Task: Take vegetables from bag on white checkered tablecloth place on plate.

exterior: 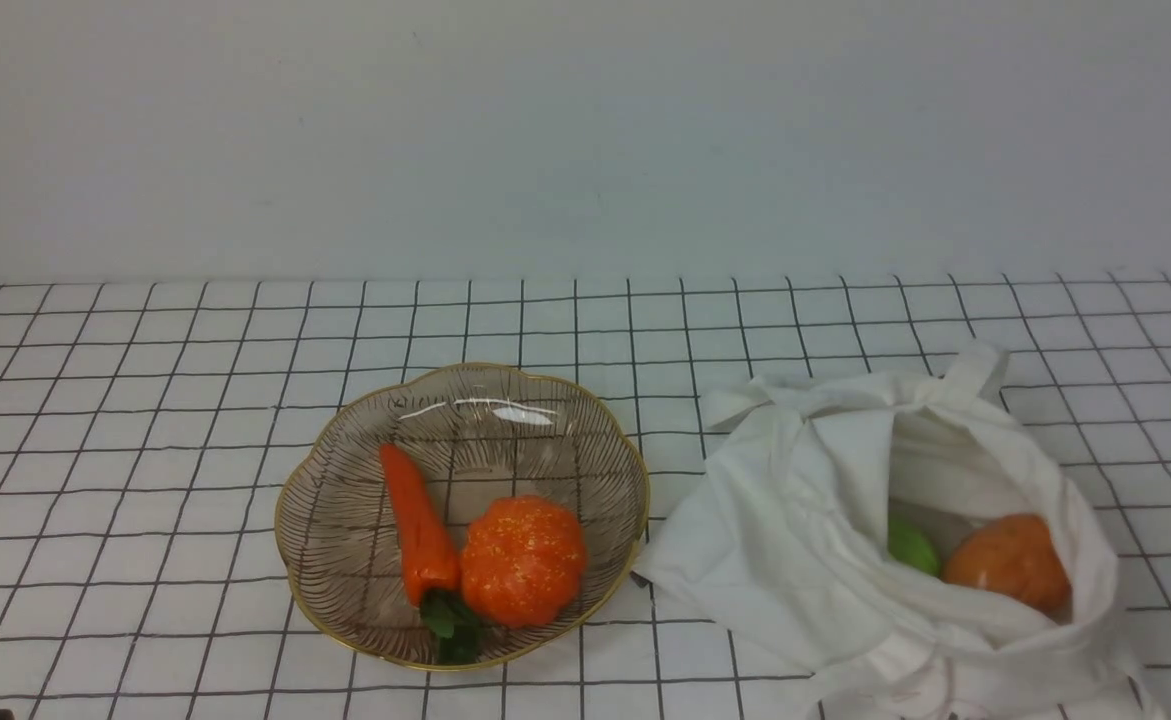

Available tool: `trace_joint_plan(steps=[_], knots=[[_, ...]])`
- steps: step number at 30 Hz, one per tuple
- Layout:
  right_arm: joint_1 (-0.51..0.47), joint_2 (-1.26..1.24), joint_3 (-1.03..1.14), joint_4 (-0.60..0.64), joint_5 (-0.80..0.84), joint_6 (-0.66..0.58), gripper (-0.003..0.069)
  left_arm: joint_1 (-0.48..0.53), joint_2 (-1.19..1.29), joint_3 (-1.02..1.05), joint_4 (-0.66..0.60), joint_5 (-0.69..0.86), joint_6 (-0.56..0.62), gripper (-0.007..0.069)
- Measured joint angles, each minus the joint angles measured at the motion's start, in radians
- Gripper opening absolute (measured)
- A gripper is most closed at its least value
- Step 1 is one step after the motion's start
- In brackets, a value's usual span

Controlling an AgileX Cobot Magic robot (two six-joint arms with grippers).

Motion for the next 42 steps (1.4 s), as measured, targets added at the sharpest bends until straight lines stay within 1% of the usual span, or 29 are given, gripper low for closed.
trace_joint_plan(steps=[2,4,5,6,9,10,11,12,13,16,19,21,24,32,42], knots=[[-0.018,0.0,0.014,-0.013,0.0,-0.015,-0.0014,0.0,0.0,0.0,0.0,0.0,0.0,-0.0008],[-0.06,0.0,0.023,-0.02,0.001,-0.018,-0.0014,0.0,0.0,0.0,0.0,0.0,0.0,-0.0008],[-0.175,0.0,0.05,-0.024,0.003,-0.02,-0.0014,0.0,0.0,0.0,0.0,0.0,0.0,-0.0008],[-0.175,0.0,0.054,-0.025,0.003,-0.02,-0.0014,0.0,0.0,0.0,0.0,0.0,0.0,-0.0008],[-0.433,0.0,0.128,-0.027,0.021,-0.021,-0.0014,0.0,0.0,0.0,0.0,0.0,0.0,-0.0008],[-0.433,0.0,0.133,-0.027,0.023,-0.021,-0.0014,0.0,0.0,0.0,0.0,0.0,0.0,-0.0008],[-0.483,0.0,0.152,-0.027,0.026,-0.021,-0.0014,0.0,0.0,0.0,0.0,0.0,0.0,-0.0008],[-0.555,0.0,0.182,-0.027,0.034,-0.021,-0.0014,0.0,0.0,0.0,0.0,0.0,0.0,-0.0008],[-0.654,0.0,0.232,-0.027,0.054,-0.023,-0.0014,0.0,0.0,0.0,0.0,0.0,0.0,-0.0008],[-0.779,0.001,0.317,-0.027,0.098,-0.024,-0.0014,0.0,0.0,0.0,0.0,0.0,0.0,-0.0008],[-0.858,0.001,0.36,-0.03,0.164,-0.025,-0.0014,0.0,0.0,0.0,0.0,0.0,0.0,-0.0008],[-0.881,0.002,0.361,-0.042,0.206,-0.025,-0.0014,0.0,0.0,0.0,0.0,0.0,0.0,-0.0008],[-0.885,0.002,0.359,-0.05,0.221,-0.029,-0.0014,0.0,0.0,0.0,0.0,0.0,0.0,-0.0008],[-0.832,0.002,0.358,-0.05,0.225,-0.021,-0.0014,0.0,0.0,0.0,0.0,0.0,0.0,-0.0008],[-0.825,0.002,0.358,-0.05,0.225,-0.021,-0.0014,0.0,0.0,0.0,0.0,0.0,0.0,-0.0008]])
